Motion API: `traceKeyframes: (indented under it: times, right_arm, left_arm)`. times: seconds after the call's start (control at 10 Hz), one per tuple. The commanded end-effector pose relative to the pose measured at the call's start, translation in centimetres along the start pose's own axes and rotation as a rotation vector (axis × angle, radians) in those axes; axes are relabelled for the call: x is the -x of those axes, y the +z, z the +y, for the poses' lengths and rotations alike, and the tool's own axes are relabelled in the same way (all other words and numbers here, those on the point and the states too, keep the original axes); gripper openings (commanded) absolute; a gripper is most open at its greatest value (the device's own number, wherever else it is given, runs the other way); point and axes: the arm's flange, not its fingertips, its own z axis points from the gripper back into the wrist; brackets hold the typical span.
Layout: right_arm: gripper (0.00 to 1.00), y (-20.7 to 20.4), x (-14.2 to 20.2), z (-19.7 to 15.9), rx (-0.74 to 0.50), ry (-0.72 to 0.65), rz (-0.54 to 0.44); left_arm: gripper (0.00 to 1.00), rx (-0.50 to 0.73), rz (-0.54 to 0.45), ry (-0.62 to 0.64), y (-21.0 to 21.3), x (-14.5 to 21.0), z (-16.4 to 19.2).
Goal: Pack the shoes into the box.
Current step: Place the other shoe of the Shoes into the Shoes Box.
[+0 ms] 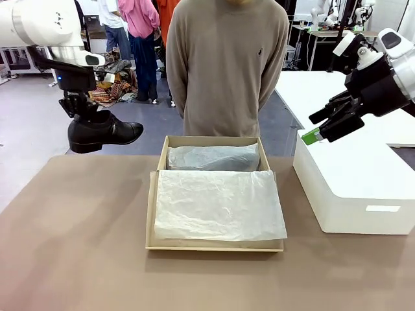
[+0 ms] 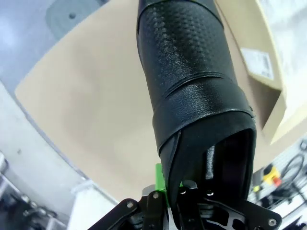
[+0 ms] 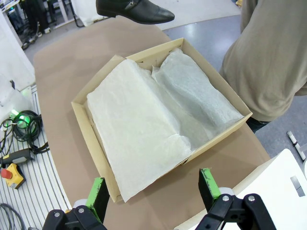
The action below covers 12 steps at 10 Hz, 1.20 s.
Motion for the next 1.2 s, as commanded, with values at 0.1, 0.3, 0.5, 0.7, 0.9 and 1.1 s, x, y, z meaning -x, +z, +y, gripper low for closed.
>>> traceKeyframes:
  times: [0.1, 0.3, 0.5, 0.7, 0.9, 1.1]
  right_arm:
    - [1.0, -0.1, 0.0, -0.3, -0.014, 0.014, -0.024]
    - [1.0, -0.1, 0.0, -0.3, -0.014, 0.014, -0.024]
    - [1.0, -0.1, 0.0, -0.3, -0.014, 0.014, -0.024]
    - [1.0, -0.1, 0.0, -0.3, -0.014, 0.014, -0.024]
    - [1.0, -0.1, 0.0, -0.3, -0.014, 0.014, -0.024]
    - [1.0, -0.1, 0.0, -0.3, -0.014, 0.014, -0.024]
  left_arm:
    - [0.0, -0.004, -0.017, 0.26, 0.4, 0.6, -5.1]
    - [0.0, 0.019, -0.077, 0.4, 0.4, -0.5, -7.5]
    - [0.0, 0.025, -0.179, 0.461, 0.3, -0.5, -9.9]
    - [0.0, -0.002, -0.233, 0.495, 0.1, -0.4, -11.4]
    - [0.0, 0.03, -0.193, 0.465, 0.7, -1.8, -11.0]
    - [0.0, 0.03, -0.193, 0.465, 0.7, -1.8, -11.0]
